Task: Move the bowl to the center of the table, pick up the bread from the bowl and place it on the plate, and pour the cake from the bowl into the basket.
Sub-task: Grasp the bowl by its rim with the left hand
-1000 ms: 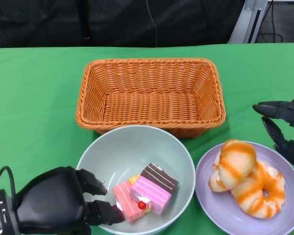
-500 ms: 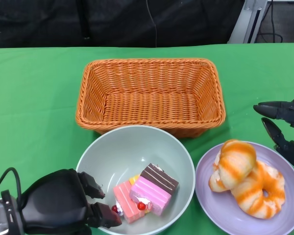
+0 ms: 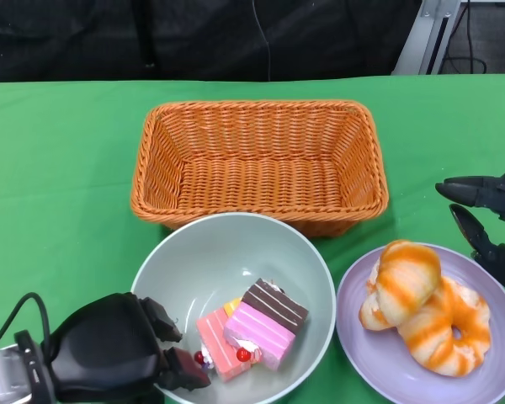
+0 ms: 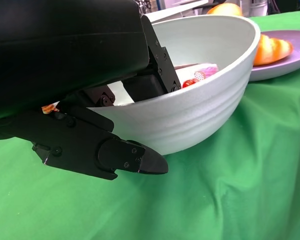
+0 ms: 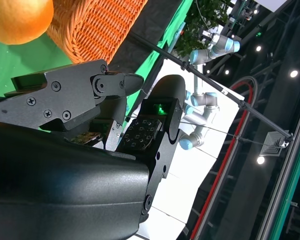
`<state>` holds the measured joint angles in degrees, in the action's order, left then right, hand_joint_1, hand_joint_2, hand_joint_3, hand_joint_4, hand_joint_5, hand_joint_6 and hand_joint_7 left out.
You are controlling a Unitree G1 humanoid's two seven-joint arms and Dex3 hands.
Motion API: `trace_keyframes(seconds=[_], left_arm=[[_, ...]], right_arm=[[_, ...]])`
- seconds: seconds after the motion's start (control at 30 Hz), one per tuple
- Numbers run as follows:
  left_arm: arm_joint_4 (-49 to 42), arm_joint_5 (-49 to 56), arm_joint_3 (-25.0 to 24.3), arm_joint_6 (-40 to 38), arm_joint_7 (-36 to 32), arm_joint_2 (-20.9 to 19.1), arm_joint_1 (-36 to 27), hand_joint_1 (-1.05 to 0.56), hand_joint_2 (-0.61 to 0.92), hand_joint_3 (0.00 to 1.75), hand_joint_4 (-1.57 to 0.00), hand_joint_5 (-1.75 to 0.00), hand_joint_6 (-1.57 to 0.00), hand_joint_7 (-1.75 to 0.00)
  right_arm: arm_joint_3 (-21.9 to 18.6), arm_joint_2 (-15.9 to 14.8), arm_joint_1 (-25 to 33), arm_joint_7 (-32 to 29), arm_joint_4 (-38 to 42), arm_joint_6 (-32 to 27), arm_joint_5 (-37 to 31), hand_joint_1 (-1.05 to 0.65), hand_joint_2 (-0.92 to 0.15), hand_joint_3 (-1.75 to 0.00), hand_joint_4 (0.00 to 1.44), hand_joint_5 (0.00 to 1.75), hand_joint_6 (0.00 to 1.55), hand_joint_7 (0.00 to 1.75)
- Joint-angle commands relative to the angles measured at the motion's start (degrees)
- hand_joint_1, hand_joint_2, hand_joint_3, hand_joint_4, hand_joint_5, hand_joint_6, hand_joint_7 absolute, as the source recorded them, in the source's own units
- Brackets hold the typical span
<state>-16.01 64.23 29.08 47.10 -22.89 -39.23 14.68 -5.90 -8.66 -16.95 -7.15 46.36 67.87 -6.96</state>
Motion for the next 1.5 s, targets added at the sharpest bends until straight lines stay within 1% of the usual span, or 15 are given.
trace_keyframes(seconds=[0.03,0.13,0.17,0.2,0.23,0.27,0.33,0.43,0.67,0.93,1.03,1.07,1.3,1.37,1.5], left_arm=[[-3.69,1.67,1.50,0.97,-6.13,0.63,1.31,-0.45,0.91,0.05,-1.05,-0.08,-1.02,-0.06],[-6.74,3.18,2.85,1.60,-12.36,1.58,2.64,-0.43,0.90,0.02,-1.14,-0.14,-1.11,-0.08],[-7.41,3.59,3.28,1.58,-14.10,1.74,2.99,-0.42,0.90,0.01,-1.12,-0.25,-1.13,-0.07],[-8.01,4.06,3.67,1.41,-15.83,1.89,3.30,-0.41,0.90,0.00,-1.03,-0.48,-1.16,-0.06],[-8.48,4.41,4.01,1.22,-17.08,1.96,3.55,-0.41,0.90,0.00,-0.89,-0.83,-1.18,-0.05],[-8.96,4.67,4.31,1.00,-18.13,2.07,3.75,-0.40,0.90,0.00,-0.82,-0.99,-1.19,-0.04],[-9.78,4.88,4.86,0.69,-19.51,2.22,4.12,-0.40,0.91,0.00,-0.71,-1.30,-1.21,-0.05],[-10.83,5.37,5.88,0.25,-21.36,2.33,4.77,-0.38,0.91,0.00,-0.65,-1.49,-1.21,-0.06],[-12.89,6.41,7.74,-1.19,-26.15,2.96,5.55,-0.37,0.92,0.00,-0.61,-1.73,-1.24,-0.11],[-13.67,6.58,8.95,-1.92,-29.51,3.05,6.42,-0.35,0.92,0.04,-0.63,-1.75,-1.24,-0.17],[-14.58,7.02,9.63,-1.94,-32.02,3.16,7.03,-0.34,0.92,0.07,-0.63,-1.75,-0.85,-0.94],[-14.87,7.04,9.80,-1.86,-32.64,3.16,7.21,-0.33,0.92,0.08,-0.63,-1.75,-0.80,-1.03],[-16.82,7.57,11.05,-1.58,-37.30,3.16,8.54,-0.30,0.92,0.10,-0.64,-1.75,-0.74,-1.15],[-17.20,7.61,11.36,-1.44,-38.18,3.08,8.82,-0.29,0.92,0.13,-0.64,-1.75,-0.67,-1.28],[-17.78,7.26,11.54,-1.06,-39.52,3.02,9.03,-0.28,0.92,0.14,-0.64,-1.75,-0.65,-1.32]], right_arm=[[-0.78,-0.45,0.63,0.17,-0.84,-0.11,1.05,-0.10,-0.92,-0.28,0.75,0.85,0.97,0.26],[-0.71,-0.40,0.76,0.48,-1.06,-0.40,1.42,-0.11,-0.92,-0.28,0.75,0.86,0.97,0.26],[-0.68,-0.40,0.78,0.63,-1.09,-0.43,1.54,-0.11,-0.92,-0.28,0.75,0.86,0.97,0.26],[-0.75,-0.37,0.71,0.60,-1.02,-0.30,1.49,-0.11,-0.92,-0.28,0.75,0.86,0.97,0.26],[-0.79,-0.34,0.63,0.59,-0.90,-0.11,1.46,-0.11,-0.92,-0.29,0.75,0.86,0.97,0.27],[-0.79,-0.36,0.53,0.65,-0.73,0.08,1.46,-0.10,-0.92,-0.29,0.75,0.86,0.97,0.27],[-0.83,-0.54,0.46,0.52,-0.58,0.18,0.99,-0.11,-0.92,-0.29,0.76,0.87,0.97,0.27],[-0.64,-0.64,0.59,1.11,-0.73,-0.05,1.54,-0.11,-0.92,-0.30,0.76,0.87,0.96,0.27],[-1.02,-0.57,0.76,0.67,-0.76,0.41,0.82,-0.13,-0.92,-0.30,0.75,0.87,0.96,0.27],[-0.92,-0.37,0.71,1.01,-0.68,0.41,1.51,-0.14,-0.92,-0.29,0.75,0.87,0.96,0.28],[-0.91,-0.35,0.58,1.10,-0.50,0.79,1.66,-0.14,-0.92,-0.29,0.76,0.88,0.96,0.28],[-0.89,-0.40,0.56,1.17,-0.43,0.87,1.71,-0.14,-0.92,-0.29,0.76,0.88,0.96,0.28],[-0.94,-0.27,0.24,1.08,0.10,1.34,1.74,-0.15,-0.92,-0.29,0.77,0.88,0.96,0.28],[-0.95,-0.26,0.10,1.10,0.40,1.58,1.82,-0.15,-0.92,-0.30,0.77,0.88,0.96,0.29],[-1.02,-0.29,-0.07,0.90,0.82,1.96,1.51,-0.15,-0.92,-0.30,0.77,0.88,0.96,0.29]])
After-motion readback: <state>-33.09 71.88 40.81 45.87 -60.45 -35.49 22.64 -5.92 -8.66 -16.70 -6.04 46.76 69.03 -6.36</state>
